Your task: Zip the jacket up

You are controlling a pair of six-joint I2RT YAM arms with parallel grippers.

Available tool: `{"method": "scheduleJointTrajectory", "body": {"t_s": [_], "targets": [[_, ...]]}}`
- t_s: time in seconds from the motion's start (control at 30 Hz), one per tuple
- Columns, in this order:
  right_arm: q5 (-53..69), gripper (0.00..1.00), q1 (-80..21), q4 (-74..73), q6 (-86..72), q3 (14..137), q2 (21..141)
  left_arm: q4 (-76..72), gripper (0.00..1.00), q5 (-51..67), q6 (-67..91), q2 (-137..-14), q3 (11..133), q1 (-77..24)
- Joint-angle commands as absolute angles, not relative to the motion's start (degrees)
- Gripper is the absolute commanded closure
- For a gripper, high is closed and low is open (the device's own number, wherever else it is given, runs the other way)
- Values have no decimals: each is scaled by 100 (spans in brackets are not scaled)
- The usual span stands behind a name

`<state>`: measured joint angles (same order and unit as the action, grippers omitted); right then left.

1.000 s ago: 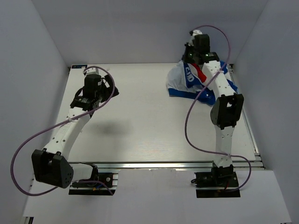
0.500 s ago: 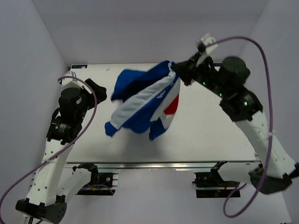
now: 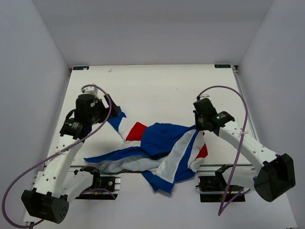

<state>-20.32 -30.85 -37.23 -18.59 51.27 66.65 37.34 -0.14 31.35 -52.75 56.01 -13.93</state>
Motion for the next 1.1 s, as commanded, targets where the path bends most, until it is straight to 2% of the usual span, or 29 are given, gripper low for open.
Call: {"method": "scheduleJointTrajectory", "body": {"t_s": [0.0,0.07,0.13,0.37,0.53,0.67,0.8,1.07], "targets": [[-2338,85,-3085,-3683,-2109,5195,6661,3727,2,1545,2664,-5291,5091,-1388],[-2399,78,-3050,-3674,-2171,5133,6715,3674,2,2132,2409,-5431,4879,-1554],[-2522,71,-2971,-3674,-2223,5089,6750,3622,2,2171,2277,-5519,4685,-2071],[-2444,65,-2760,-3700,-2302,4861,6680,3577,2,1820,1784,-6081,4728,-3751],[-2250,63,-2742,-3577,-2408,4615,6399,3525,2,1161,1723,-6985,4930,-4946],[-2075,62,-2742,-3542,-2478,4465,6127,3393,2,731,1871,-7461,5176,-5098],[-1820,61,-2751,-3463,-2514,4246,5880,3165,2,-271,2354,-7594,5229,-5098],[-1582,60,-2742,-3305,-2487,4104,5757,2655,3,-239,2408,-7936,5300,-5098]]}}
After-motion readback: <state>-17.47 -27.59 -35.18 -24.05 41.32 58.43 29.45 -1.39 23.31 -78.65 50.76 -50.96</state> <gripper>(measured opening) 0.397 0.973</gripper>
